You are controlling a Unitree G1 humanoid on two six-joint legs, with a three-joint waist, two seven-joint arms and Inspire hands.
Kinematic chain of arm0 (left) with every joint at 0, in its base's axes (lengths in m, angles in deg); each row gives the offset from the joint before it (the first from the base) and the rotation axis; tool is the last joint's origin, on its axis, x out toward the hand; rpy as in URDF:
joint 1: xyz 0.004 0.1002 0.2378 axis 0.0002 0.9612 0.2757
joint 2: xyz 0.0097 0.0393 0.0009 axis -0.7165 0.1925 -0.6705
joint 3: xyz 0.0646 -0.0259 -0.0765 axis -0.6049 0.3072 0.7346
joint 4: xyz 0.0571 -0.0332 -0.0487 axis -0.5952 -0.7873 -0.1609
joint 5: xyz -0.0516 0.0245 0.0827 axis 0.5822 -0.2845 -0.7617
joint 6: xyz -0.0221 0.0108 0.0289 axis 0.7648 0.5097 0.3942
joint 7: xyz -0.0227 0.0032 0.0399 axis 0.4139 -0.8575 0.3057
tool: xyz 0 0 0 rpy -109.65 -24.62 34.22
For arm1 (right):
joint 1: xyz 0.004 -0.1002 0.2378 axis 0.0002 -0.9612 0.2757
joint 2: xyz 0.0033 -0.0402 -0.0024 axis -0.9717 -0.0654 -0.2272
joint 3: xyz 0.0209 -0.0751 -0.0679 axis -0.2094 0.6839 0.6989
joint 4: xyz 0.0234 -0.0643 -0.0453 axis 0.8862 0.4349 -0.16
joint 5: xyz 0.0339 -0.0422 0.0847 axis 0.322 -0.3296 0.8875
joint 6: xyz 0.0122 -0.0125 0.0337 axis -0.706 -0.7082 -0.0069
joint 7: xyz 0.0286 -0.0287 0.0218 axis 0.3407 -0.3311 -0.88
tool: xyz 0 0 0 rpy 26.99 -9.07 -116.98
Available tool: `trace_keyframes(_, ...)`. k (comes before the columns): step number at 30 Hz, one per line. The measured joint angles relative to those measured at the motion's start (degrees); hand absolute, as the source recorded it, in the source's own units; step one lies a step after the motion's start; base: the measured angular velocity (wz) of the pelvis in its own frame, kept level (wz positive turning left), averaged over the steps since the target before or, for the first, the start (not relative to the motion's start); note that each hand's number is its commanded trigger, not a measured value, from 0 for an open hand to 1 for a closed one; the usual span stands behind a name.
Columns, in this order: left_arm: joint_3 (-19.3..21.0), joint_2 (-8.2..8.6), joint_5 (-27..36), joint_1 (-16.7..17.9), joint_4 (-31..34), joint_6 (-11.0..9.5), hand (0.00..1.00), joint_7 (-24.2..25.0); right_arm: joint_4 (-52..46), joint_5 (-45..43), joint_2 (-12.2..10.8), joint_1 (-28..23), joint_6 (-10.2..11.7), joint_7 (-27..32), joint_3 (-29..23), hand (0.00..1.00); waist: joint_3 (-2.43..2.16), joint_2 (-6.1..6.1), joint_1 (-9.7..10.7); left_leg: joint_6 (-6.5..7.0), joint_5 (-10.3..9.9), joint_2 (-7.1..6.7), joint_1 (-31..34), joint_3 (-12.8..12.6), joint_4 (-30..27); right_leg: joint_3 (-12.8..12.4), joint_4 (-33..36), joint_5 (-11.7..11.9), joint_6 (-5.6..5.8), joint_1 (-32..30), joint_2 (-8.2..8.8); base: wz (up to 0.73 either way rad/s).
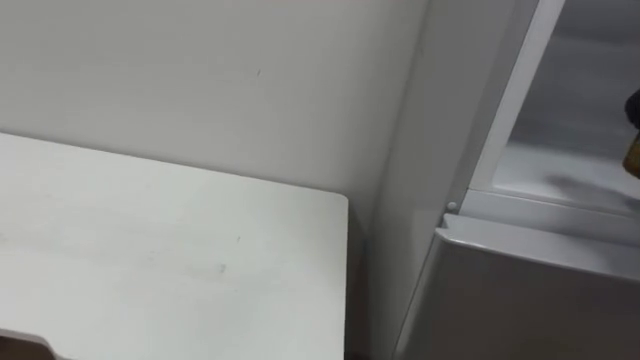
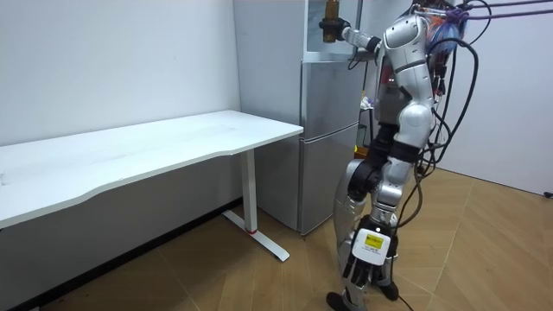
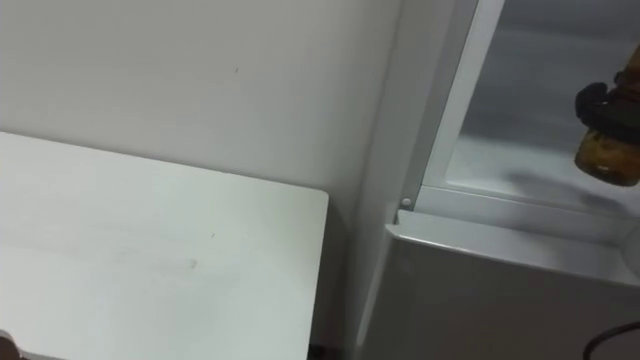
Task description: Put the bottle in the upper fridge
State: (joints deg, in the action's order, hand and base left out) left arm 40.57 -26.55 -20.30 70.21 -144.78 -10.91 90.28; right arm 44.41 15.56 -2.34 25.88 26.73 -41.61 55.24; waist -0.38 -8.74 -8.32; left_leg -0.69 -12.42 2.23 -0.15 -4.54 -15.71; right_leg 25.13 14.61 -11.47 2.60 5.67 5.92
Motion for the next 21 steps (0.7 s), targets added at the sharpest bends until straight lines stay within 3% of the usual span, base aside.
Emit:
trace_keyframes(7,0.00,-0.07,0.00,0.05,0.15,0.03,0.00,0.00,1.73,2.20,0.00,-0.12,-0.08,-3.90,3.78,1.00,0.12,0.02,-0.21,0.00,0.00,0.00,0.36,0.21,-0.05,0.30,0.00,-0.01,0.02,0.02,0.00,0.02)
trace_keyframes(11,-0.27,-0.27,1.39,0.11,-0.17,0.02,0.00,-0.05,4.18,2.22,0.00,-0.16,0.17,-6.00,4.37,1.00,0.28,0.00,-1.53,0.00,0.00,-0.09,0.71,0.92,-0.74,1.48,-0.09,-0.01,0.02,0.35,0.06,0.10)
trace_keyframes(14,-0.33,-0.63,2.17,0.39,-0.10,0.09,0.00,-0.18,6.28,3.33,0.00,-0.22,1.46,-6.53,4.88,1.00,0.90,0.04,-2.18,-0.04,-0.02,-0.09,0.68,1.70,-0.59,1.83,-0.92,-0.01,0.02,1.39,-0.16,0.18)
trace_keyframes(19,-2.17,-1.68,3.49,0.46,0.41,1.42,0.00,-1.64,7.91,3.46,-0.01,-0.23,3.70,-6.98,6.84,1.00,0.68,-0.29,-3.31,-0.33,0.14,-0.01,2.17,3.15,-1.30,2.94,-1.98,0.03,-0.05,1.37,-0.74,0.14)
trace_keyframes(21,-3.22,-2.63,4.17,0.42,0.40,1.42,0.00,-1.80,9.14,3.54,-0.03,-0.17,5.77,-7.15,7.82,1.00,0.68,-0.19,-4.16,-0.53,0.09,0.21,3.14,3.87,-2.23,3.31,-2.13,0.12,-0.20,1.17,-1.14,0.12)
